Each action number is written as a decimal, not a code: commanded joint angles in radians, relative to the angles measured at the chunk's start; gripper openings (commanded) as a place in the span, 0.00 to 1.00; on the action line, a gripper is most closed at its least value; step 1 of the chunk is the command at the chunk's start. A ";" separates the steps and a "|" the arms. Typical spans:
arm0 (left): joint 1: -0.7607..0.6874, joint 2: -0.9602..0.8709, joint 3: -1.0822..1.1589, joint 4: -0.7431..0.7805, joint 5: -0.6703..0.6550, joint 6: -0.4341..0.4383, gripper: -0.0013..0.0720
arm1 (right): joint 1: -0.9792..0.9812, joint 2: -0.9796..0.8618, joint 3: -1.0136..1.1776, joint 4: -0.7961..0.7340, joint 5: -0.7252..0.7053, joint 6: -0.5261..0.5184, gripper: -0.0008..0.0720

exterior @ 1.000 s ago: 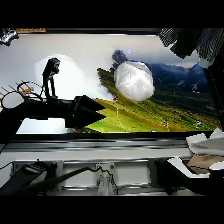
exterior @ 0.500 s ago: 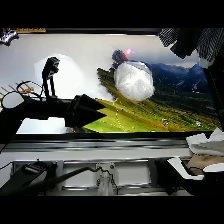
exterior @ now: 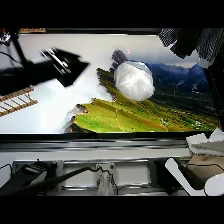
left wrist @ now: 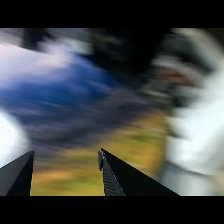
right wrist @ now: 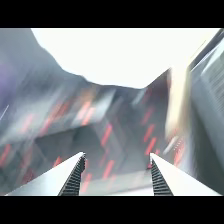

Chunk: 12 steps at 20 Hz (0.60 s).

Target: Fold the clothes and pants, and hang the long-sleeved shirts on hangers.

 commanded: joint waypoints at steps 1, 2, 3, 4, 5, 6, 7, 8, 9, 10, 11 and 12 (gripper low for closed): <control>0.002 0.015 0.119 0.388 0.096 -0.134 0.58 | 0.317 0.032 -0.211 -0.158 0.183 -0.088 0.66; 0.001 0.021 0.118 0.385 0.087 -0.134 0.58 | 0.405 0.058 -0.306 -0.230 0.174 -0.097 0.66; 0.000 0.024 0.118 0.384 0.089 -0.134 0.58 | 0.477 0.086 -0.400 -0.296 0.153 -0.097 0.66; -0.002 0.024 0.118 0.383 0.089 -0.134 0.58 | 0.530 0.107 -0.480 -0.340 0.140 -0.098 0.66; -0.002 0.022 0.118 0.383 0.089 -0.134 0.58 | 0.565 0.123 -0.549 -0.379 0.134 -0.095 0.66; -0.002 0.021 0.118 0.383 0.089 -0.134 0.58 | 0.586 0.133 -0.599 -0.386 0.132 -0.093 0.66; -0.002 0.020 0.118 0.383 0.089 -0.134 0.58 | 0.600 0.135 -0.632 -0.386 0.135 -0.092 0.66; -0.002 0.020 0.118 0.383 0.089 -0.134 0.58 | 0.608 0.132 -0.649 -0.385 0.134 -0.092 0.66; -0.002 0.020 0.118 0.383 0.089 -0.134 0.58 | 0.609 0.130 -0.657 -0.386 0.134 -0.092 0.66; -0.002 0.020 0.118 0.383 0.089 -0.134 0.58 | 0.609 0.127 -0.657 -0.386 0.131 -0.092 0.66; -0.002 0.020 0.118 0.383 0.089 -0.134 0.58 | 0.609 0.127 -0.657 -0.386 0.127 -0.092 0.66; -0.002 0.020 0.118 0.383 0.089 -0.134 0.58 | 0.609 0.127 -0.656 -0.385 0.126 -0.092 0.66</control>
